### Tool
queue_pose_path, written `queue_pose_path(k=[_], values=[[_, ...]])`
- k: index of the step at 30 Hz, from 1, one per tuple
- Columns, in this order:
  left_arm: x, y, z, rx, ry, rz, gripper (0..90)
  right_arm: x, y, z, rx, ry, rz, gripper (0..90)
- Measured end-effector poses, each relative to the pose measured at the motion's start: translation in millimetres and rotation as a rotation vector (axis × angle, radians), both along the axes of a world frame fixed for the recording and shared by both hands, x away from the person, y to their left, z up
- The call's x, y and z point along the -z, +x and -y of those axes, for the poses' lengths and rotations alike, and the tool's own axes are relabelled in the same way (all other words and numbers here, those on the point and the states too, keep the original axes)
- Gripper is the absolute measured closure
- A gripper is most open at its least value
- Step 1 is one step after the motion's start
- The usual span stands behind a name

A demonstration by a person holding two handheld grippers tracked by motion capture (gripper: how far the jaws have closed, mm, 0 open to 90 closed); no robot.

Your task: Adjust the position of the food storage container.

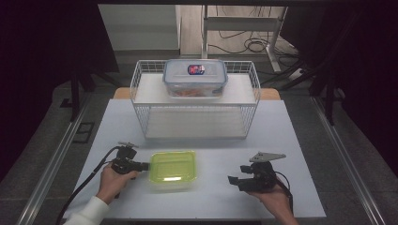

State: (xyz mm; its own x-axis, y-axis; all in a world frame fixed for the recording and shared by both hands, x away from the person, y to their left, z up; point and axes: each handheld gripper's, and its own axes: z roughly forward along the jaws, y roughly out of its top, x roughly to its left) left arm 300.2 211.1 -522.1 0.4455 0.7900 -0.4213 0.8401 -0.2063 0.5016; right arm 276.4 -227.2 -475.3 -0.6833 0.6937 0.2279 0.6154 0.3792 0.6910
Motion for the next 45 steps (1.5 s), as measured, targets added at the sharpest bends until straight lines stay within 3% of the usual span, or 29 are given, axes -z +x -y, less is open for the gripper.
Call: queue_pose_path(k=[2,8,13,19,24,29,33,37,41,45], values=[[1.6,1.8,3.5,-0.003,-0.027,-0.007,90.0,-0.1,-0.1,0.3,0.001,0.002,0.000,29.7],[2.1,4.0,19.3,0.025,-0.013,-0.005,90.0,0.3,-0.1,-0.1,-0.002,-0.005,0.002,29.6],[2.6,7.4,27.1,0.012,-0.044,-0.006,90.0,1.5,-0.1,-1.6,-0.007,-0.009,0.005,29.6],[1.6,10.1,33.8,0.031,-0.059,-0.010,90.0,1.9,-0.2,-1.6,-0.008,-0.012,0.005,29.6],[2.3,11.1,36.9,0.036,-0.052,-0.007,89.9,1.5,-0.5,-1.0,-0.010,-0.014,0.005,29.6],[-10.3,5.3,28.3,0.019,-0.005,0.060,89.7,1.5,-0.6,0.6,0.000,-0.009,0.008,29.6],[-31.0,-8.7,13.1,-0.010,-0.028,0.135,87.9,0.7,-1.3,2.3,0.010,-0.005,0.011,29.4],[-46.9,-24.8,1.0,-0.020,-0.042,0.170,73.9,1.2,-1.2,3.0,0.018,-0.005,0.011,28.0],[-59.6,-42.8,-5.4,-0.029,-0.078,0.171,45.7,1.5,-1.1,3.0,0.016,0.005,0.009,27.1],[-64.5,-53.3,-6.8,-0.008,-0.123,0.164,31.5,2.0,-0.1,3.0,0.005,0.027,0.002,26.3]])
